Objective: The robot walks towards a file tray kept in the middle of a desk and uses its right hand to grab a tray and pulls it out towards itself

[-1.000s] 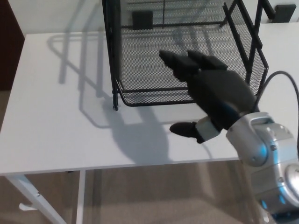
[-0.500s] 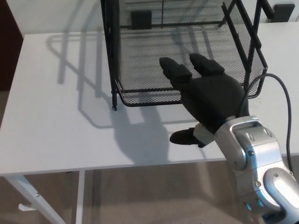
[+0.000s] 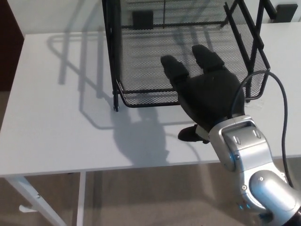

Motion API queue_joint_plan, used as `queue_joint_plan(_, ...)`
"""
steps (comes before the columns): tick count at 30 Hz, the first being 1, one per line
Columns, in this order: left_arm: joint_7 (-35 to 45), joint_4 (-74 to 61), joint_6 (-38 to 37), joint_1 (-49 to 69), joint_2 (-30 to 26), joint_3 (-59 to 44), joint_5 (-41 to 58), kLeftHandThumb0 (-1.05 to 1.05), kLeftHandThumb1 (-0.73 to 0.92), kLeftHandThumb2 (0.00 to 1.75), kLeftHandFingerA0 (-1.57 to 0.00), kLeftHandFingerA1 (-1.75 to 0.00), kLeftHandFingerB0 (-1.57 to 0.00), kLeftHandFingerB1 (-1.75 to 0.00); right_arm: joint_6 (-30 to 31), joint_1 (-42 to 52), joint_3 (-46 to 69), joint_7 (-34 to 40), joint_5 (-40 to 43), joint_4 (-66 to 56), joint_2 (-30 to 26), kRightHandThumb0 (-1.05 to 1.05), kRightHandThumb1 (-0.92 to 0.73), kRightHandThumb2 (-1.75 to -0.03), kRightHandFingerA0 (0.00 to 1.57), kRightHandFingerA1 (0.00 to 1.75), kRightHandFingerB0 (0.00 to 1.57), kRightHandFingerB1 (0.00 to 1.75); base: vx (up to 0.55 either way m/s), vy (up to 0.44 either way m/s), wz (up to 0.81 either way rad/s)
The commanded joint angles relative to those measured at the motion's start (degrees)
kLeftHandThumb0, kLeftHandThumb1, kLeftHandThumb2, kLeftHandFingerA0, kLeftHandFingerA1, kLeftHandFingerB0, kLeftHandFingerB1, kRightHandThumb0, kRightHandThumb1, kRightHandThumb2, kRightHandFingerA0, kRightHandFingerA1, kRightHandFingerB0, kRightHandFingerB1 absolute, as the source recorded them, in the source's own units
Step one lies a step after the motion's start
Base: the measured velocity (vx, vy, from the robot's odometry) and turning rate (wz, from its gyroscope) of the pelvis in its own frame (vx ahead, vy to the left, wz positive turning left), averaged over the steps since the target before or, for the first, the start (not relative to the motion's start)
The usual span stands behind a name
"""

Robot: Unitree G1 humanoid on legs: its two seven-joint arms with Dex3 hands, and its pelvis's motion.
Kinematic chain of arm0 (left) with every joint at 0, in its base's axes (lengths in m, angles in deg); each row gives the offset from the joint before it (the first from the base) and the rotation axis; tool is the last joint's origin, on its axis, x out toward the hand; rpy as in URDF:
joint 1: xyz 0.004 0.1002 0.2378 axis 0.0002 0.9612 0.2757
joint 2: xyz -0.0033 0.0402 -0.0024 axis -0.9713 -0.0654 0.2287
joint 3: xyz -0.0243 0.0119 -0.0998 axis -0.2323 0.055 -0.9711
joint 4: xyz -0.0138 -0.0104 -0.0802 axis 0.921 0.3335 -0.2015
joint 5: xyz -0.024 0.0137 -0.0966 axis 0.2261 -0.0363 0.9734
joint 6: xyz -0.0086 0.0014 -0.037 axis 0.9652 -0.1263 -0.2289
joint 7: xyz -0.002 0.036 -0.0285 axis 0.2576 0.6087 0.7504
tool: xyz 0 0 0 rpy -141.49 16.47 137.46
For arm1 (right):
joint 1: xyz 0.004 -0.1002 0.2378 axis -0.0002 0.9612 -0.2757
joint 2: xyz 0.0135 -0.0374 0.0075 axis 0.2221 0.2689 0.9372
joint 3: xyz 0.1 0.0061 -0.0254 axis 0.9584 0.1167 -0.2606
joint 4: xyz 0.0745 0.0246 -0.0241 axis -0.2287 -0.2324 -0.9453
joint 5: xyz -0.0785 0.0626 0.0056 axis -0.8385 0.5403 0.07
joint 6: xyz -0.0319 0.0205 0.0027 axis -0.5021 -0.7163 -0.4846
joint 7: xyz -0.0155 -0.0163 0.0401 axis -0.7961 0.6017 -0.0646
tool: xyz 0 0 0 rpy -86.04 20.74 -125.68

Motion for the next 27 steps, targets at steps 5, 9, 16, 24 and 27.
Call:
queue_joint_plan(5, 1.48, -4.53, 1.06, 1.48, -4.4, 1.83, -3.92, -0.26, 0.52, 0.56, -0.5, -0.4, -0.39, -0.34, 6.4, -4.4, -1.19, 3.28, -15.25, 11.25, -0.5, -0.68, -0.43, -0.81, 0.0, 0.04, 0.09, 0.05, 0.0, 0.0, 0.0)
queue_joint_plan(9, 1.29, -4.12, 0.54, 1.37, -4.64, 2.23, -4.36, -0.25, 0.52, 0.55, -0.5, -0.4, -0.4, -0.35, 6.94, -5.15, -0.5, 5.02, -14.72, 13.94, 0.52, -0.65, -0.42, -0.79, 0.0, 0.06, 0.08, 0.05, 0.0, 0.0, 0.0)
queue_joint_plan(16, 1.04, -5.44, 0.11, 2.03, -5.31, 2.82, -5.2, -0.26, 0.52, 0.56, -0.51, -0.41, -0.39, -0.35, 6.76, -5.29, 0.4, 6.18, -14.69, 14.63, 1.99, -0.66, -0.38, -0.8, 0.0, 0.11, 0.0, 0.05, 0.0, 0.0, 0.0)
queue_joint_plan(24, 1.42, -5.3, -0.31, 1.83, -5.47, 2.92, -5.53, -0.27, 0.51, 0.56, -0.52, -0.41, -0.4, -0.35, 6.96, -5.21, 0.25, 6.02, -16.73, 15.77, 3.86, -0.73, -0.42, -0.82, 0.0, 0.11, 0.03, 0.11, 0.0, 0.0, 0.0)
queue_joint_plan(27, 1.59, -5.5, -0.27, 1.61, -5.53, 2.92, -5.6, -0.34, 0.43, 0.65, -0.48, -0.47, -0.38, -0.42, 6.21, -4.69, 1.62, 6.09, -14.05, 15.66, 5.14, -0.69, -0.4, -0.81, 0.0, 0.09, 0.03, 0.17, 0.0, 0.0, 0.0)
